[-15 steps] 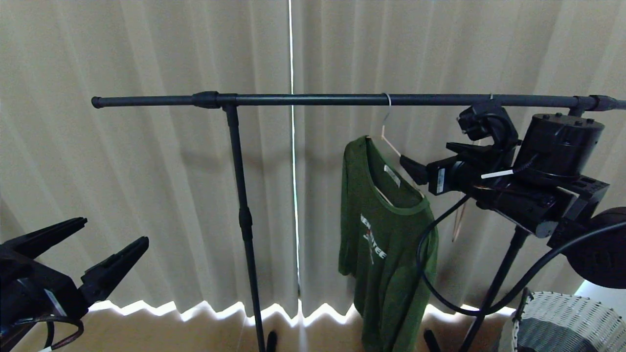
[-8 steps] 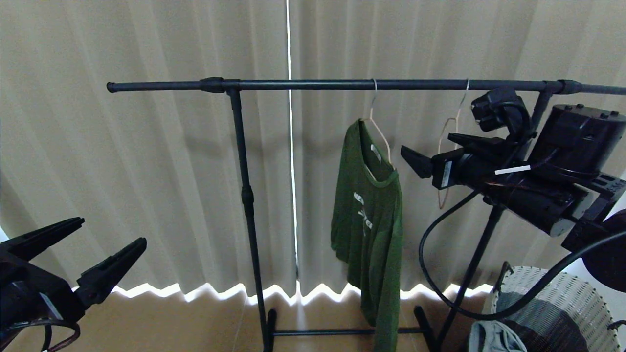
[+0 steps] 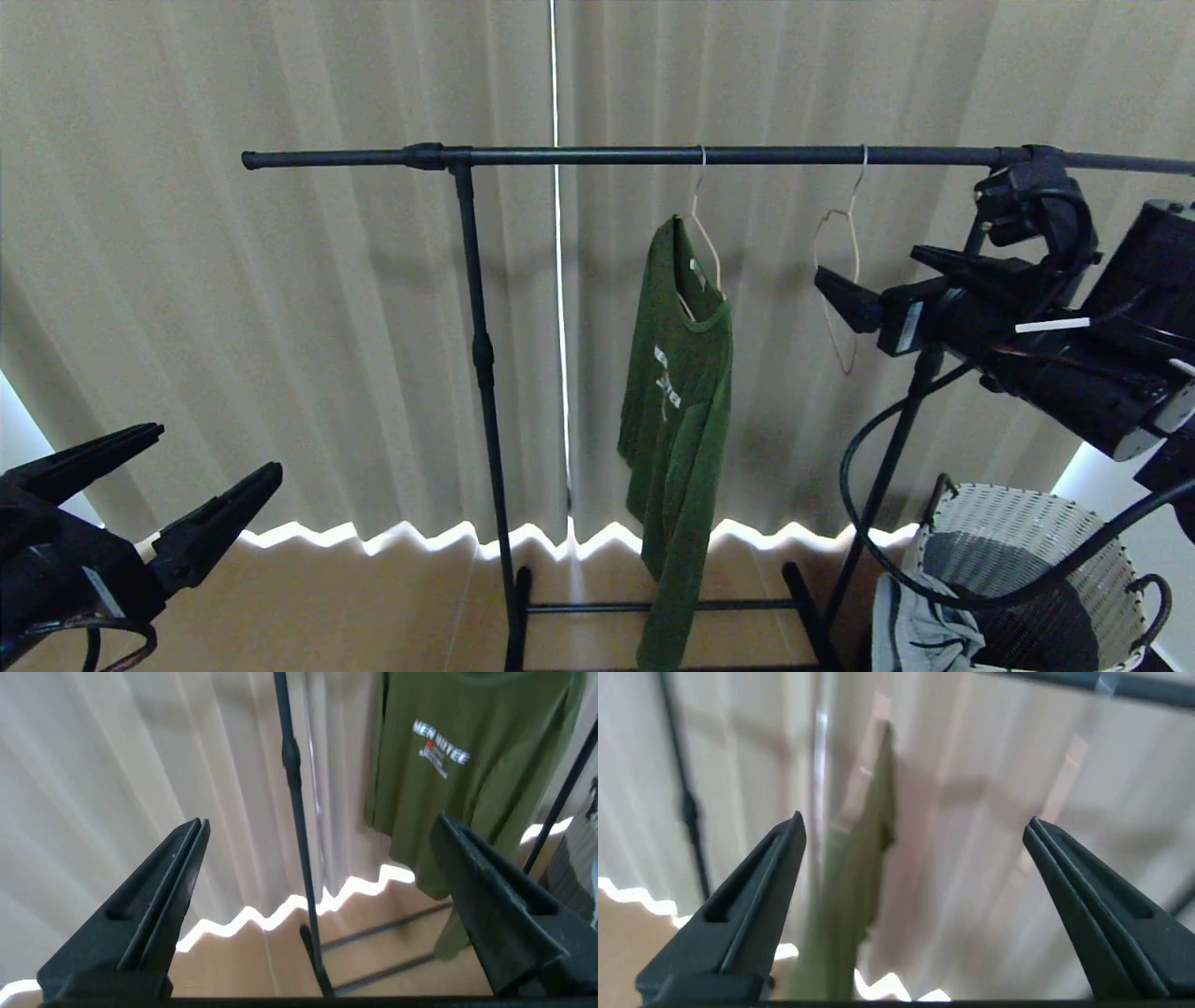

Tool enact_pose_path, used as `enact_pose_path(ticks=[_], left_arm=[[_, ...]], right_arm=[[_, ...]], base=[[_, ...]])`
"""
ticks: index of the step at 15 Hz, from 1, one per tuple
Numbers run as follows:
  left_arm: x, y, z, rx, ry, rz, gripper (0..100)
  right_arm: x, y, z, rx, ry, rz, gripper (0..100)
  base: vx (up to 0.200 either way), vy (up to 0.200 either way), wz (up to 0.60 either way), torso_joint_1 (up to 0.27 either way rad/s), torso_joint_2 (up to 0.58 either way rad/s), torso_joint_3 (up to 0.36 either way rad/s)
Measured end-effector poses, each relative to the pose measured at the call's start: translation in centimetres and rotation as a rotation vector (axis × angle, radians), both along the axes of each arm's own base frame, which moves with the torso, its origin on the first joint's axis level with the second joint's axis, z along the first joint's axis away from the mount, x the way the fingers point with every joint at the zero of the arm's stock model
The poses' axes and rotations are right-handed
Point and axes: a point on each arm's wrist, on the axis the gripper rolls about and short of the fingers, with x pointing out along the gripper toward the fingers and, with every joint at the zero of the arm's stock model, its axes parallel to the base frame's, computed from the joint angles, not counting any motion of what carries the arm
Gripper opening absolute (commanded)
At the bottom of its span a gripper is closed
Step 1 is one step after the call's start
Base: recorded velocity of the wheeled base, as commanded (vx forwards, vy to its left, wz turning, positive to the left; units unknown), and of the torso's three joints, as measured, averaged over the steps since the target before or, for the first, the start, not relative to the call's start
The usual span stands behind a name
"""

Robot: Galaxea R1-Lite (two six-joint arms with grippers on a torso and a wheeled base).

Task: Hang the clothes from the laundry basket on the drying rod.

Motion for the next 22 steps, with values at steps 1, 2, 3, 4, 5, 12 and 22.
enact_pose_path(ticks=[1, 2, 3, 4, 5, 12, 22], left_arm=[[-0.1, 0.0, -0.1, 0.005, 0.002, 0.002, 100], [-0.2, 0.0, -0.3, 0.008, 0.003, 0.001, 100], [-0.4, 0.1, -0.3, 0.009, 0.0, 0.001, 100], [-0.5, 0.1, -0.3, 0.009, -0.004, 0.002, 100], [-0.6, 0.1, -0.3, 0.015, -0.008, 0.001, 100], [-0.8, 0.1, -0.2, 0.042, -0.026, 0.0, 100], [-0.9, 0.1, -0.4, 0.046, -0.02, -0.002, 100]], right_arm=[[-0.6, -1.0, 0.0, -0.004, 0.007, -0.029, 100], [-1.2, -2.0, -0.3, -0.014, 0.038, -0.057, 100], [-2.0, -3.0, -0.7, -0.025, 0.078, -0.088, 100], [-2.9, -4.1, -1.0, -0.035, 0.117, -0.122, 100], [-3.9, -5.1, -1.3, -0.042, 0.152, -0.154, 100], [-7.1, -7.8, -2.0, -0.044, 0.205, -0.263, 100], [-8.4, -8.1, -2.4, -0.051, 0.228, -0.274, 100]], base=[[0.0, 0.0, 0.0, 0.0, 0.0, 0.0], [0.0, 0.0, 0.0, 0.0, 0.0, 0.0], [0.0, 0.0, 0.0, 0.0, 0.0, 0.0], [0.0, 0.0, 0.0, 0.0, 0.0, 0.0], [0.0, 0.0, 0.0, 0.0, 0.0, 0.0], [0.086, -0.143, 0.0, 0.0, 0.0, 0.003], [0.2, -0.2, 0.0, 0.005, 0.0, 0.002]])
